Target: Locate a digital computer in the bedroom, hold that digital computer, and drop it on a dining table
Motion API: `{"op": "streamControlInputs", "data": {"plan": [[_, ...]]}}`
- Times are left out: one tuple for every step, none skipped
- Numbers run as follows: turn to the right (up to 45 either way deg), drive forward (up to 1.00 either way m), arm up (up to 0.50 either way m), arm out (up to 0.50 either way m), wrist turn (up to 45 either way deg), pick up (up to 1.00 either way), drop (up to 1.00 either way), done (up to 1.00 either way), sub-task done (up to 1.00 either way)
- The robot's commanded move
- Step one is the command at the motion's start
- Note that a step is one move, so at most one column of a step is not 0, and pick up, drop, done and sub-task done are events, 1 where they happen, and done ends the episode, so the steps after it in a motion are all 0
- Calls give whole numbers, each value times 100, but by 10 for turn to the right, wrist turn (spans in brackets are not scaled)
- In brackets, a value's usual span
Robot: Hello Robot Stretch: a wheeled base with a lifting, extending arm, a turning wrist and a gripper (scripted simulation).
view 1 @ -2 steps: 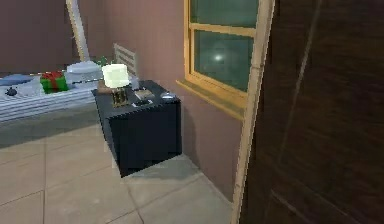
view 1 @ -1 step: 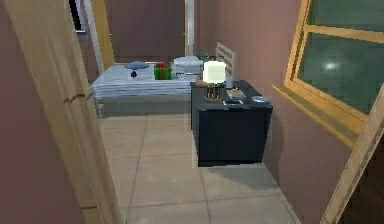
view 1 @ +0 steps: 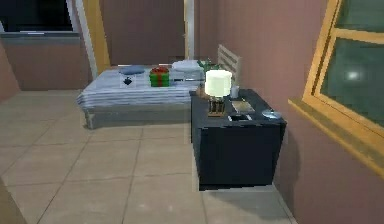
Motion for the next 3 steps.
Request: {"op": "streamControlInputs", "data": {"plan": [[-60, 0, 0, 0, 0, 0, 0, 0, 0], [0, 45, 0, 0, 0, 0, 0, 0, 0], [-90, 0, 0, 0, 0, 0, 0, 0, 0]]}}
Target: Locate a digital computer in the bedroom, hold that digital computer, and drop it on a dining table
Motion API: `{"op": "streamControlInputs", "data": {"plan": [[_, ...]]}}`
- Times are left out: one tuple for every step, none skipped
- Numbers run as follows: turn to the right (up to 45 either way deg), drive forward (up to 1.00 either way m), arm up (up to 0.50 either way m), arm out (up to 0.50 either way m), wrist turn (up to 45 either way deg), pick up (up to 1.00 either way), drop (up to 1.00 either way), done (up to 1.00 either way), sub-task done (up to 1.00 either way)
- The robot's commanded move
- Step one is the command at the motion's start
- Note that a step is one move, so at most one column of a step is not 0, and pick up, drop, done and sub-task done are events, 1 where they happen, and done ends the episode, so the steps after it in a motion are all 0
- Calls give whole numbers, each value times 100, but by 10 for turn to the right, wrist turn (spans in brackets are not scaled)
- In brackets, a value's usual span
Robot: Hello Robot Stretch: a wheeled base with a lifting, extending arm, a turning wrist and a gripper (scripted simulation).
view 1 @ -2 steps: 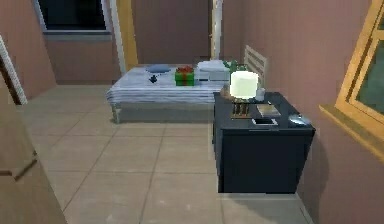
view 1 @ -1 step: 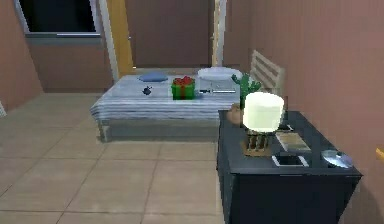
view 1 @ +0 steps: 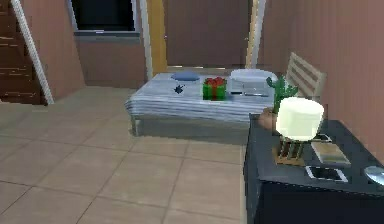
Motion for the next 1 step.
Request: {"op": "streamControlInputs", "data": {"plan": [[0, 75, 0, 0, 0, 0, 0, 0, 0]]}}
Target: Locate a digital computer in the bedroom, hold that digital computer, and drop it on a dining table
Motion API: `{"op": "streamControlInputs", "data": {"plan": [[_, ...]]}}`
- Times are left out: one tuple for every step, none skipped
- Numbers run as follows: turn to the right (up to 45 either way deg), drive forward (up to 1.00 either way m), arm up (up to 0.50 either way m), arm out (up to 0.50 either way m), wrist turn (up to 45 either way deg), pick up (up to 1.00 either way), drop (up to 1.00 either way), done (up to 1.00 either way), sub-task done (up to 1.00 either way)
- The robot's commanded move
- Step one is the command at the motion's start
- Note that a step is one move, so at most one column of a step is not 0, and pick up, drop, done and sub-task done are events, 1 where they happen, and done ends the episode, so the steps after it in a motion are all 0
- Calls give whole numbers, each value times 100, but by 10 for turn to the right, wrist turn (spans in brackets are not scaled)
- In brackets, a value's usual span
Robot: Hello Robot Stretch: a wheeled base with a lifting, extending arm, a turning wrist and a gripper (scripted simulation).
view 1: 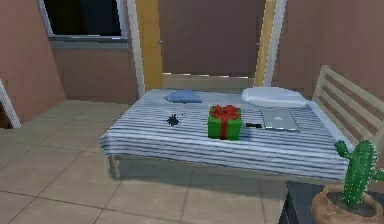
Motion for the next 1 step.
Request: {"op": "streamControlInputs", "data": {"plan": [[60, 0, 0, 0, 0, 0, 0, 0, 0]]}}
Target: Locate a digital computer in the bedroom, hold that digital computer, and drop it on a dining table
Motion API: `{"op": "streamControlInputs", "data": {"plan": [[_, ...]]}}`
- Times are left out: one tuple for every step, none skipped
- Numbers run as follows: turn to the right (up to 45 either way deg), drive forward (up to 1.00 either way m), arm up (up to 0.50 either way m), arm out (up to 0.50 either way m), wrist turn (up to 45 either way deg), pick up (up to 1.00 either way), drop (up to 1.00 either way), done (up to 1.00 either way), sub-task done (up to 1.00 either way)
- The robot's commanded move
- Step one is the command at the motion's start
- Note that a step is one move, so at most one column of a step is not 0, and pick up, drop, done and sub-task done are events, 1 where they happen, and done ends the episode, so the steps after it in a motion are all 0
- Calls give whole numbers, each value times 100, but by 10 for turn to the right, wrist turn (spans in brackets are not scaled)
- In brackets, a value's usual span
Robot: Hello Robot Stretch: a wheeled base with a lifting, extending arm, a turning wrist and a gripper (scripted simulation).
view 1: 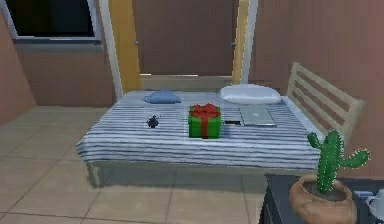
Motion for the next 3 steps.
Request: {"op": "streamControlInputs", "data": {"plan": [[0, 80, 0, 0, 0, 0, 0, 0, 0], [300, 0, 0, 0, 0, 0, 0, 0, 0], [0, 5, 0, 0, 0, 0, 0, 0, 0]]}}
